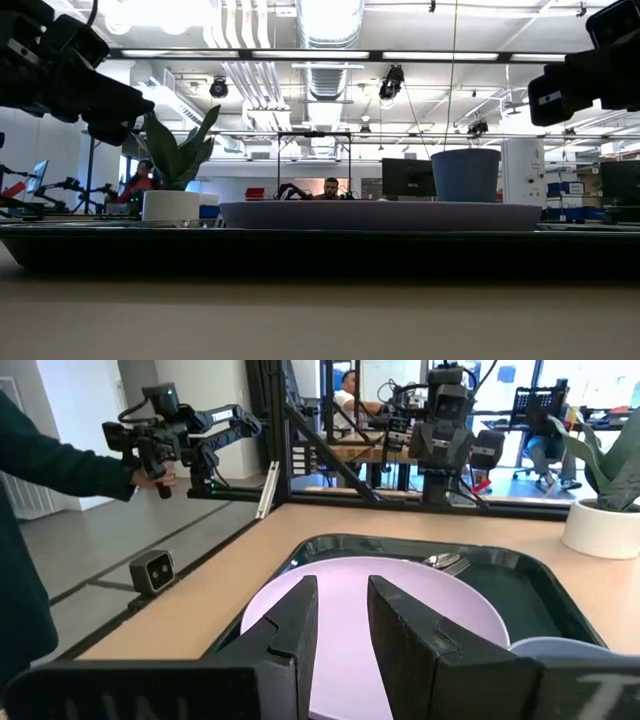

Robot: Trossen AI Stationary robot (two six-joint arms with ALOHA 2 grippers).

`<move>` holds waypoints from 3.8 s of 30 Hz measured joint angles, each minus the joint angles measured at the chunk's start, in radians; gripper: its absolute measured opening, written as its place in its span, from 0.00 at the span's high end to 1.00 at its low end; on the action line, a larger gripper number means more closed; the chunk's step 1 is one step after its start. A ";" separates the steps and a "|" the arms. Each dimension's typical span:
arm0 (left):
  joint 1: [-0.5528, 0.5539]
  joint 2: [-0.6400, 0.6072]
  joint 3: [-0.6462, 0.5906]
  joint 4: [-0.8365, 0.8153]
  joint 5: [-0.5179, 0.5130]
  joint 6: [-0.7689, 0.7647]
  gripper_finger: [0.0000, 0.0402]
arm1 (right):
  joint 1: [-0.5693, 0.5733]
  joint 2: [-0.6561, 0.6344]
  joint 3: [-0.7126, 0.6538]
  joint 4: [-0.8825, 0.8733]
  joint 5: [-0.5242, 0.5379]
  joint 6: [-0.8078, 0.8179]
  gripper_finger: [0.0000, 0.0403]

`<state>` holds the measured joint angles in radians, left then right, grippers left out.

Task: Pick and place plate/cup/fork/spoon on tray
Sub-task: Return to Home Position

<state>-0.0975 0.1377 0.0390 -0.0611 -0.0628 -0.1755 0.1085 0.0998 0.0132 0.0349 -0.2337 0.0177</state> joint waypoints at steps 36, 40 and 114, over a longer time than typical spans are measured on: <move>0.000 -0.104 -0.034 0.080 -0.019 0.181 0.77 | 0.000 -0.045 0.002 -0.003 -0.009 -0.124 0.80; 0.000 -0.101 -0.034 0.080 -0.019 0.180 0.77 | 0.000 -0.045 0.002 -0.005 -0.006 -0.124 0.80; 0.000 -0.023 -0.035 0.114 -0.019 0.183 0.77 | 0.000 -0.044 0.002 -0.001 -0.001 -0.123 0.80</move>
<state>-0.0975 0.1152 0.0044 0.0532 -0.0822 0.0071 0.1085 0.0559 0.0151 0.0338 -0.2348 -0.1055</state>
